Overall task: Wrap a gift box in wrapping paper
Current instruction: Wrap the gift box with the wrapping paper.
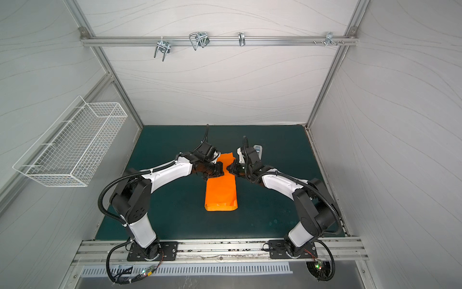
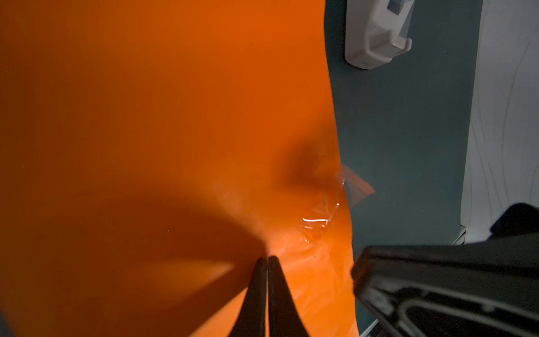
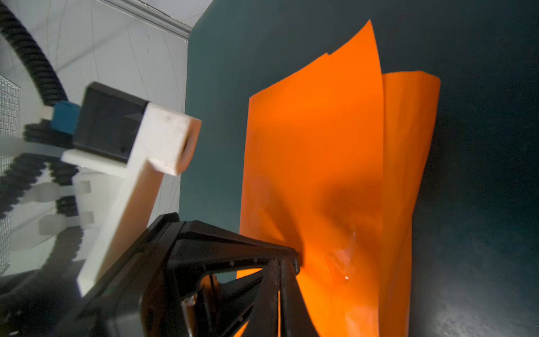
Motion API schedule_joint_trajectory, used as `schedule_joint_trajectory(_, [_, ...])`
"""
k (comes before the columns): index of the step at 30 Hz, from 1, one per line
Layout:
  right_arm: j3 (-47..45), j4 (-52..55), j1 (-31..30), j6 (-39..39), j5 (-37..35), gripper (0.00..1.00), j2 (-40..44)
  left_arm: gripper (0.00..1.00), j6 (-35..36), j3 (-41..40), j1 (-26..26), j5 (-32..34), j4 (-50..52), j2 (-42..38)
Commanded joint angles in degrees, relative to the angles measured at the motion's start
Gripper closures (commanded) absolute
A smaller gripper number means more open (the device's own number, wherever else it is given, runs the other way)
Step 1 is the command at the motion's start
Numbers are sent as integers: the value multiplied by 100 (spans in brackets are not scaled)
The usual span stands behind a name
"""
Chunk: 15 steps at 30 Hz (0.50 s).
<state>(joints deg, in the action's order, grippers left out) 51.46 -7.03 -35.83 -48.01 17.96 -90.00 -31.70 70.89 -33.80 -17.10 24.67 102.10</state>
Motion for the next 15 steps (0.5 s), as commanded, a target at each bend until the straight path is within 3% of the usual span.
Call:
schedule_joint_trajectory(1, [120,72,-46,-59,131,92,-88,92,23,-216,-33,207,373,340])
schedule_joint_trajectory(15, [-39,105,100,-42,-35,92,-165,92,32,-234,-33,229,399,328])
